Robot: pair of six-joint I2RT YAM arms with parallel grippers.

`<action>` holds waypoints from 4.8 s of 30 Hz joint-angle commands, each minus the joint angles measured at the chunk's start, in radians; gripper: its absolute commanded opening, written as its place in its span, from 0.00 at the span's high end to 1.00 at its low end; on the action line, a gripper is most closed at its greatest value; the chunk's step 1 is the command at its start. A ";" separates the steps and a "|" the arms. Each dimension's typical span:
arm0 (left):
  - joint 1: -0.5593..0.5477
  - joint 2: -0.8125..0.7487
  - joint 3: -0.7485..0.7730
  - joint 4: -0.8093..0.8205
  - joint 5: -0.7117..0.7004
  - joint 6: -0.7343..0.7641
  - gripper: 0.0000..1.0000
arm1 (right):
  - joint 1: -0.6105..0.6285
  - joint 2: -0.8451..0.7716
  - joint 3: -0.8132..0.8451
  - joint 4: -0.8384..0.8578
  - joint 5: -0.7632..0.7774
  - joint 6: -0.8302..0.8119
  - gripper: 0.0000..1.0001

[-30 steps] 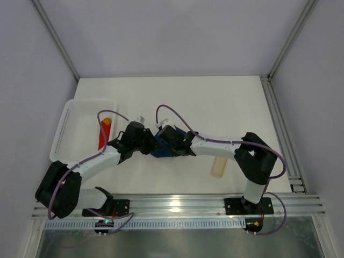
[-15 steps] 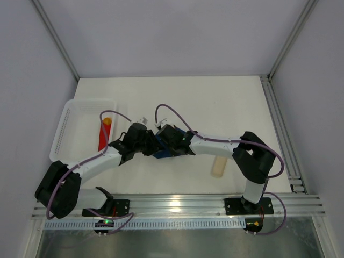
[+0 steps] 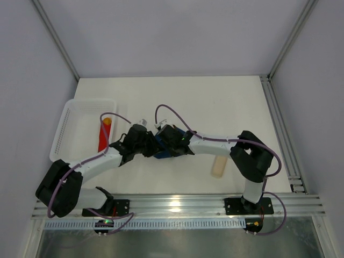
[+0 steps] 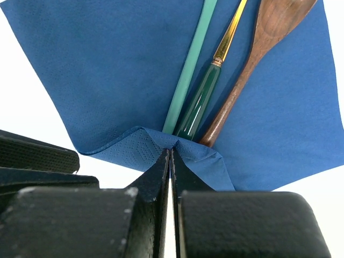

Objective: Place the utensils on the paper napkin and roll it up
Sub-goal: Roll the napkin at the center of the board.

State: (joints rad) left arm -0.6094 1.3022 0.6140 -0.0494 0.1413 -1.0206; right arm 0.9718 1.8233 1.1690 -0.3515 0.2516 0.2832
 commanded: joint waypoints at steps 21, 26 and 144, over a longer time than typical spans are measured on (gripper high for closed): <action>-0.021 0.089 -0.026 0.164 0.024 -0.050 0.76 | -0.015 0.005 0.015 0.039 -0.002 0.019 0.96; -0.026 0.115 -0.033 0.186 0.021 -0.058 0.76 | -0.013 0.007 0.014 0.039 -0.005 0.022 0.96; -0.030 0.213 -0.042 0.230 0.018 -0.050 0.99 | -0.300 -0.048 -0.414 0.701 -0.784 0.306 0.96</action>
State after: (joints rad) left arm -0.6334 1.5471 0.5678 0.1741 0.1680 -1.0912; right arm 0.6624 1.7664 0.7200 0.3302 -0.5491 0.6197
